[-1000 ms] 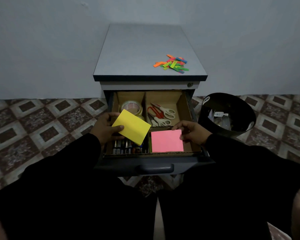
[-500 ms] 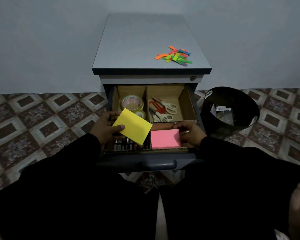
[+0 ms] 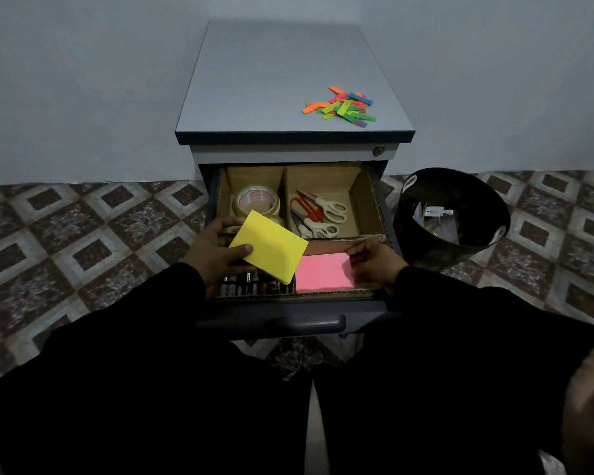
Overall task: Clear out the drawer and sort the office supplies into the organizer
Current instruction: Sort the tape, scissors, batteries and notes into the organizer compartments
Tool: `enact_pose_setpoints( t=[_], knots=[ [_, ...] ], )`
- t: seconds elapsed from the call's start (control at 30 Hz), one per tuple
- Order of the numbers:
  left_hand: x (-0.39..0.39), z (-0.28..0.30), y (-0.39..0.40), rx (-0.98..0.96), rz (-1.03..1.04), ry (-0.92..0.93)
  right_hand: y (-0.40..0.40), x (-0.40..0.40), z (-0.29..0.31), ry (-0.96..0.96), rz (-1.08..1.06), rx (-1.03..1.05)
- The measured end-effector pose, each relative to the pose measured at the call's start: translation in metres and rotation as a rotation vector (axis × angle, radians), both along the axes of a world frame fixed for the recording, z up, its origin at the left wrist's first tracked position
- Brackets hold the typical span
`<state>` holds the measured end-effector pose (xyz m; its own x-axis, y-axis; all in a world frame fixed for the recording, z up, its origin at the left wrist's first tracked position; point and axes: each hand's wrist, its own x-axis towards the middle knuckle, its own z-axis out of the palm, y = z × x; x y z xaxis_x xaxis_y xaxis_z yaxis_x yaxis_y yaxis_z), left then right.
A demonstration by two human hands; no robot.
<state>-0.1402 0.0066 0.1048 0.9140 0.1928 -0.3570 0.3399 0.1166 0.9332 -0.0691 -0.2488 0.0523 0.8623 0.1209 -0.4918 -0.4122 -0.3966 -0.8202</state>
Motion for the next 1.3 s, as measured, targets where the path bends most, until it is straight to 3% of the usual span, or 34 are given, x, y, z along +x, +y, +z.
enact_pose_setpoints(
  t=[0.3,0.43,0.6,0.7,0.9,1.03,1.3],
  knots=[
    [0.002,0.004,-0.009,-0.027,-0.025,0.004,0.000,-0.002,0.010,0.083,0.009,0.070],
    [0.006,0.006,-0.018,-0.062,-0.003,0.002,-0.001,-0.001,0.022,0.021,0.034,0.004],
    [0.011,0.011,-0.041,-0.131,-0.024,-0.010,0.001,-0.010,0.050,0.069,-0.040,0.308],
    [0.015,0.013,-0.056,-0.143,-0.012,-0.007,0.000,-0.012,0.059,0.065,-0.048,0.364],
    [0.015,0.008,-0.080,-0.121,0.002,-0.010,-0.010,-0.013,0.063,-0.027,-0.086,0.265],
    [0.014,-0.004,-0.083,0.068,-0.095,0.072,-0.018,-0.010,0.055,-0.082,-0.112,0.127],
    [0.019,-0.012,-0.101,0.142,-0.291,0.231,-0.028,-0.002,0.037,-0.074,-0.075,-0.137]
  ],
)
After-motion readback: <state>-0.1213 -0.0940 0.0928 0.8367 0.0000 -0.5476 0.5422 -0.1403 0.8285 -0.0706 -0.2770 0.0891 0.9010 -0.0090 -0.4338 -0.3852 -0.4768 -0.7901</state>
